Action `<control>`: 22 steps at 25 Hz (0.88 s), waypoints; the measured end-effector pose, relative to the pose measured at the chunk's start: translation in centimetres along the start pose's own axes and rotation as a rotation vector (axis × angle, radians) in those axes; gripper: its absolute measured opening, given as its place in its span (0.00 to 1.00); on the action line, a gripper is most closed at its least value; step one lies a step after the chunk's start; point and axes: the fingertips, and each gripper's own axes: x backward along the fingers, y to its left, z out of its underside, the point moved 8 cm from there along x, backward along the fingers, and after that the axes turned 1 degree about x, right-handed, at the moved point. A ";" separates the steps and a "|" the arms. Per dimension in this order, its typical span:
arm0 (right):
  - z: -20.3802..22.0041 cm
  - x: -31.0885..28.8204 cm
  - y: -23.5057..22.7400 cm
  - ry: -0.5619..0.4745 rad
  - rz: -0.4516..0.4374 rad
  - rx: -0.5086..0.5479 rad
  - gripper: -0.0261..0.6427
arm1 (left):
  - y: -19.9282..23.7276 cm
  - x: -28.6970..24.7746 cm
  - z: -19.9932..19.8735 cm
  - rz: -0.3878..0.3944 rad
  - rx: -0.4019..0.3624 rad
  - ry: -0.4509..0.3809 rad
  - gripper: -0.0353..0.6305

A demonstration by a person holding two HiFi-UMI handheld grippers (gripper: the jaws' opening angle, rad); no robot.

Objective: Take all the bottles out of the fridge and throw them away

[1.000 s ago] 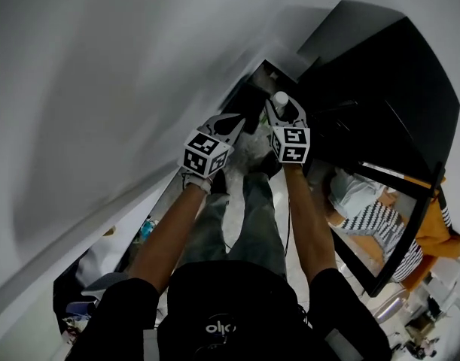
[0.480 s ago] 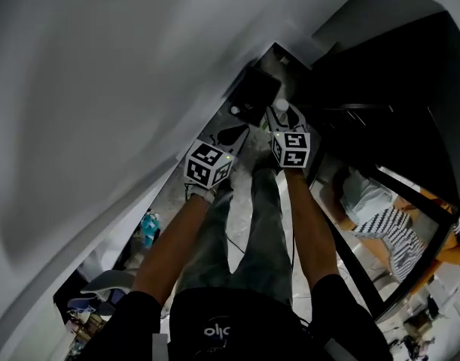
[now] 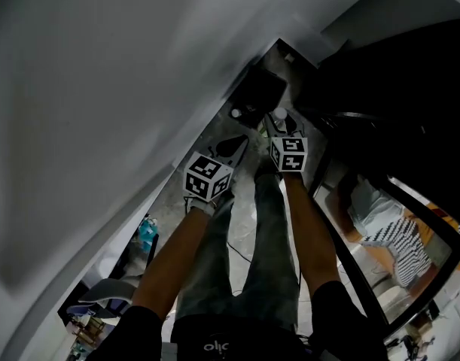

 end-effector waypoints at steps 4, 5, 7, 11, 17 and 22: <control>2.4 -3.0 -0.8 0.036 0.004 -0.002 0.34 | 1.4 -0.5 2.1 -0.009 0.014 0.017 0.06; 2.9 -3.6 -1.0 0.046 0.007 -0.002 0.34 | 1.7 -0.6 2.5 -0.010 0.017 0.022 0.06; 3.6 -4.6 -1.1 0.070 0.016 0.002 0.34 | 2.3 -0.6 3.1 -0.011 0.024 0.030 0.06; 5.0 -6.0 -1.4 0.123 0.022 0.006 0.34 | 3.0 -0.8 3.5 -0.009 0.029 0.033 0.06; 6.7 -6.8 -2.1 0.199 -0.012 -0.067 0.35 | 3.5 -0.7 3.0 -0.011 0.030 0.024 0.06; 6.8 -6.3 -1.7 0.203 -0.009 -0.074 0.35 | 3.8 -0.5 3.1 -0.005 0.035 0.022 0.06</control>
